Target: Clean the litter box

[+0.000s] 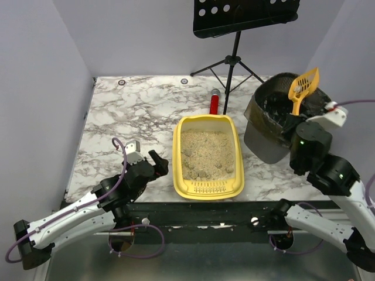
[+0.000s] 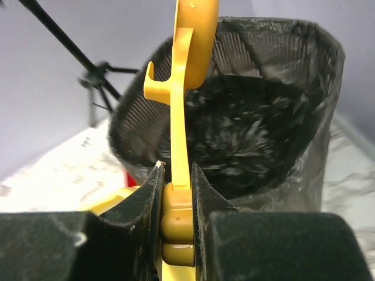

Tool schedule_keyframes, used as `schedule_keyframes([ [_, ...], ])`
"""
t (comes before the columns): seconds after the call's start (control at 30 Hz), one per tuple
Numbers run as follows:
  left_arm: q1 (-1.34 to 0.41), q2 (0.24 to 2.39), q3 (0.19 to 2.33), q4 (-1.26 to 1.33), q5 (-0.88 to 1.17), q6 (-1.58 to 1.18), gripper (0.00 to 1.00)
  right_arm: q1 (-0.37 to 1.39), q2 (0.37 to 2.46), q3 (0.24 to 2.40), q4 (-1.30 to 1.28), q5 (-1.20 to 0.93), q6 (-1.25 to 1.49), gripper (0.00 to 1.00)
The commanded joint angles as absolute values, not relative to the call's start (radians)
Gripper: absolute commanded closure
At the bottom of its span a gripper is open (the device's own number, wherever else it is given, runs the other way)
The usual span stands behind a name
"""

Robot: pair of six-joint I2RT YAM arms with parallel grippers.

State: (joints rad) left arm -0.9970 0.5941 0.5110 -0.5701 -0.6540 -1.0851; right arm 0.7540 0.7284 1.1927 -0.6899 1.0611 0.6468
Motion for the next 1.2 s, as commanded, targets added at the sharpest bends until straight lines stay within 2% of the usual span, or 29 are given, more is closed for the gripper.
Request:
schedule_keyframes([
  [0.0, -1.0, 0.554, 0.497, -0.56, -0.657, -0.993, 0.01, 0.75, 0.883, 1.258, -0.853, 1.121, 0.293, 0.99],
  [0.13, -0.999, 0.575, 0.5, -0.564, -0.667, -0.98, 0.01, 0.75, 0.989, 1.315, -0.962, 1.147, 0.31, 0.99],
  [0.5, -1.0, 0.661, 0.525, -0.56, -0.666, -0.979, 0.01, 0.75, 0.979, 1.325, -0.936, 1.056, 0.155, 0.99],
  [0.73, -1.0, 0.663, 0.52, -0.545, -0.663, -0.97, 0.01, 0.75, 1.002, 1.295, -0.936, 1.189, 0.081, 0.99],
  [0.87, -1.0, 0.664, 0.517, -0.526, -0.66, -0.971, 0.01, 0.75, 0.986, 1.327, -0.93, 1.189, 0.17, 0.99],
  [1.0, -1.0, 0.672, 0.525, -0.514, -0.641, -0.969, 0.01, 0.75, 0.902, 1.364, -0.836, 1.103, 0.215, 0.99],
  [1.03, -0.999, 0.673, 0.523, -0.505, -0.64, -0.969, 0.01, 0.75, 0.876, 1.368, -0.827, 1.089, 0.3, 0.99],
  [1.17, -1.0, 0.684, 0.529, -0.486, -0.637, -0.971, 0.01, 0.75, 0.714, 1.303, -0.619, 0.852, 0.374, 0.99],
])
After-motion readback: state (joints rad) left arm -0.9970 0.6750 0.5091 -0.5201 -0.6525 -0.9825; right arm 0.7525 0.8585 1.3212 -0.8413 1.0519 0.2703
